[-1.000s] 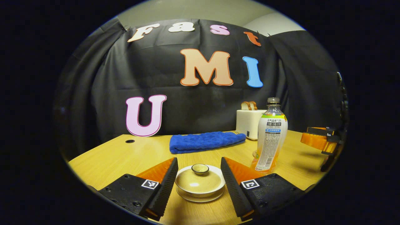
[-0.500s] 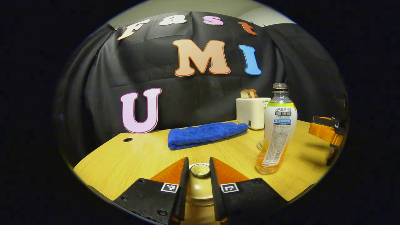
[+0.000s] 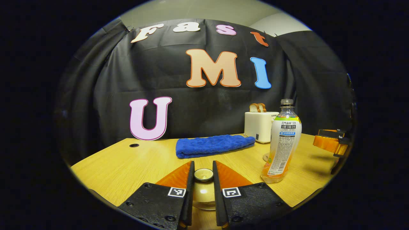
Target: Open the teacup lid with one hand, grasp the water bottle and pour water into the teacup with the other hand; after pouring, place the water bottle on the coaster and then close the teacup lid.
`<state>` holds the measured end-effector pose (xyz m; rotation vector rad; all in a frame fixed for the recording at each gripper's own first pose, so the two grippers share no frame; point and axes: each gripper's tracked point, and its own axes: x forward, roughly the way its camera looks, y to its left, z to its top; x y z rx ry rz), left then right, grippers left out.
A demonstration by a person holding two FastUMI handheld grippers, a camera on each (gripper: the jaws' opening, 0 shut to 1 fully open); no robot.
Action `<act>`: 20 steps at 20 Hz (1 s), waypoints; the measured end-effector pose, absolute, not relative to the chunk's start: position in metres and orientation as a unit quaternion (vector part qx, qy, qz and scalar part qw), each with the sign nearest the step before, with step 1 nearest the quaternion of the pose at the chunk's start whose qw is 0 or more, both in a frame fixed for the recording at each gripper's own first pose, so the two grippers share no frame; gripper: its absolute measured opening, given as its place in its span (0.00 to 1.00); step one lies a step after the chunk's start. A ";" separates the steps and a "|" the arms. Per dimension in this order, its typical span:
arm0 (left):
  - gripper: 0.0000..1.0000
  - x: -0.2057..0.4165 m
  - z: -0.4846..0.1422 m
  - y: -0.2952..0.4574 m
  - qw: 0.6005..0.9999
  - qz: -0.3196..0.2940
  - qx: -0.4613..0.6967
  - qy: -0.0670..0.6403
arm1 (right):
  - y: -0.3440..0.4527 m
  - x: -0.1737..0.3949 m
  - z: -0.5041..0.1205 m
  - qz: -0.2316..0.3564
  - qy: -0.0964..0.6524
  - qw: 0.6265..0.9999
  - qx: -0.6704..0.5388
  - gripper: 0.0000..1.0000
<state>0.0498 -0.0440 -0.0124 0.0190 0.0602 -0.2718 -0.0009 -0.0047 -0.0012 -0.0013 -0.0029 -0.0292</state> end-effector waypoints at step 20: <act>0.27 0.023 -0.001 0.042 1.000 -0.021 0.002 -0.003 | 0.108 0.034 -0.024 0.163 0.055 0.985 -0.005 0.99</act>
